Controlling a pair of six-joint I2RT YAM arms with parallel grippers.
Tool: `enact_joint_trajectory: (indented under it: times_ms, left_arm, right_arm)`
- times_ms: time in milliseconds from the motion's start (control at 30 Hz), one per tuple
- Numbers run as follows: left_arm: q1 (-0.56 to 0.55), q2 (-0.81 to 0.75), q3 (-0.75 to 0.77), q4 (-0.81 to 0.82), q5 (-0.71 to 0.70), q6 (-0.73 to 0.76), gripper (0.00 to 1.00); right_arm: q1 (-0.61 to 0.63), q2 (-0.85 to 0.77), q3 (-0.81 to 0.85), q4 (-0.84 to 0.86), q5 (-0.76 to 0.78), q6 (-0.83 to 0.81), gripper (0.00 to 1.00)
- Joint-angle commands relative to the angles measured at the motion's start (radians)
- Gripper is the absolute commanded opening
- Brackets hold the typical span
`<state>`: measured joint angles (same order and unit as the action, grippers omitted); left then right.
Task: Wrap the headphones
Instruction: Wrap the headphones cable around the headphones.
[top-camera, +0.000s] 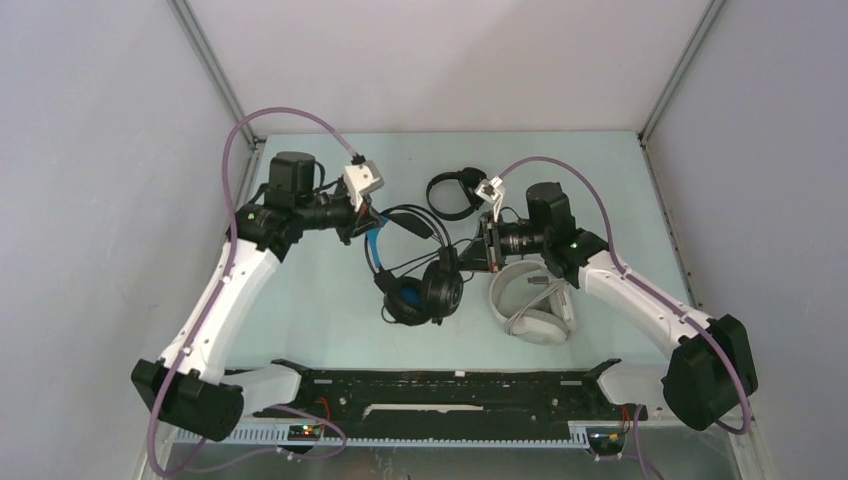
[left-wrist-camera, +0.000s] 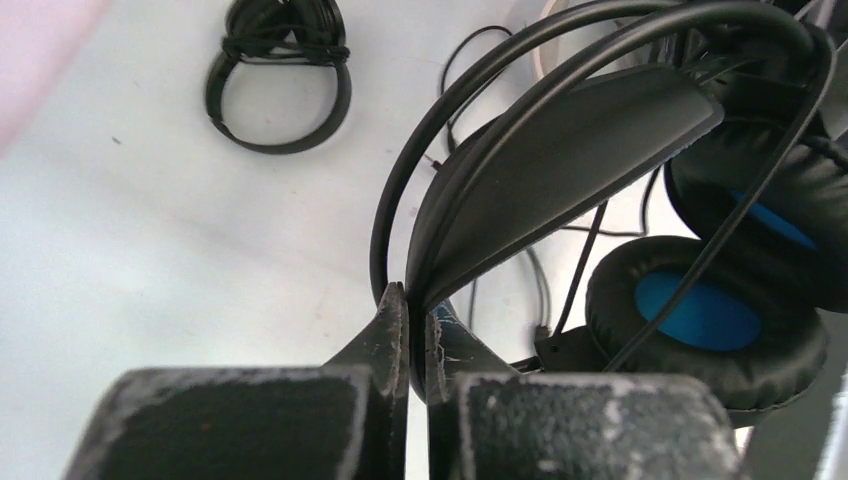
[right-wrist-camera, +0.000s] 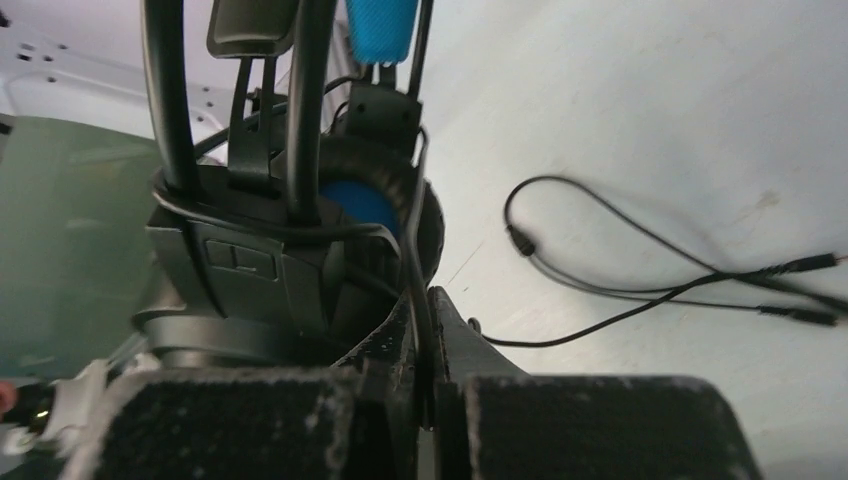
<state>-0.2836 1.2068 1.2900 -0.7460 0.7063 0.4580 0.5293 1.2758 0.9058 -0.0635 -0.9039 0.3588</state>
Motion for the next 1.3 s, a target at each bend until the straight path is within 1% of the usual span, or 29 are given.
enact_joint_trajectory:
  times_ms: [0, 67, 167, 233, 333, 467, 500, 567, 700, 767, 833, 900, 1000, 1100, 1167, 1200, 1267]
  left_arm:
    - [-0.052, -0.097, -0.048, 0.064, -0.123, 0.230, 0.00]
    - [-0.070, -0.104, -0.040, 0.040, -0.170, 0.287, 0.00]
    - [-0.103, -0.108, -0.033, 0.019, -0.261, 0.377, 0.00]
    - [-0.124, -0.106, -0.035, 0.016, -0.310, 0.435, 0.00]
    - [-0.135, -0.108, -0.042, 0.050, -0.340, 0.447, 0.00]
    - [-0.161, -0.122, -0.073, 0.116, -0.446, 0.454, 0.00]
    - [-0.162, -0.125, -0.079, 0.132, -0.466, 0.449, 0.00]
    - [-0.163, -0.136, -0.090, 0.167, -0.493, 0.440, 0.00]
    - [-0.163, -0.172, -0.128, 0.240, -0.511, 0.423, 0.00]
    - [-0.163, -0.182, -0.132, 0.241, -0.508, 0.421, 0.00]
    - [-0.163, -0.185, -0.132, 0.232, -0.519, 0.417, 0.00]
    - [-0.163, -0.197, -0.142, 0.236, -0.535, 0.403, 0.00]
    - [-0.163, -0.218, -0.146, 0.234, -0.550, 0.356, 0.00]
    - [-0.163, -0.237, -0.143, 0.234, -0.567, 0.294, 0.00]
    - [-0.163, -0.243, -0.134, 0.247, -0.592, 0.217, 0.00]
    - [-0.163, -0.247, -0.128, 0.252, -0.600, 0.168, 0.00]
    - [-0.163, -0.254, -0.123, 0.267, -0.604, 0.075, 0.00]
  right_arm:
    - [-0.021, -0.049, 0.069, -0.050, -0.112, 0.096, 0.00]
    - [-0.016, -0.042, 0.079, -0.038, -0.122, 0.146, 0.00]
    - [-0.010, -0.023, 0.091, -0.004, -0.205, 0.207, 0.00]
    - [-0.010, -0.027, 0.094, 0.001, -0.222, 0.227, 0.00]
    - [-0.013, -0.035, 0.094, 0.016, -0.237, 0.249, 0.00]
    - [-0.016, -0.032, 0.094, 0.054, -0.281, 0.312, 0.00]
    - [-0.015, -0.030, 0.094, 0.086, -0.291, 0.322, 0.00]
    - [-0.016, -0.034, 0.094, 0.112, -0.304, 0.337, 0.03]
    - [-0.012, -0.033, 0.094, 0.163, -0.317, 0.378, 0.04]
    - [-0.009, -0.030, 0.094, 0.197, -0.313, 0.412, 0.02]
    - [-0.004, -0.027, 0.093, 0.251, -0.313, 0.460, 0.03]
    - [0.002, -0.022, 0.092, 0.325, -0.308, 0.533, 0.06]
    - [0.012, -0.005, 0.093, 0.466, -0.300, 0.656, 0.09]
    - [0.022, 0.023, 0.094, 0.645, -0.301, 0.793, 0.11]
    - [0.027, 0.045, 0.094, 0.734, -0.287, 0.851, 0.11]
    - [0.030, 0.054, 0.094, 0.754, -0.277, 0.866, 0.11]
    - [0.038, 0.071, 0.101, 0.740, -0.257, 0.865, 0.11]
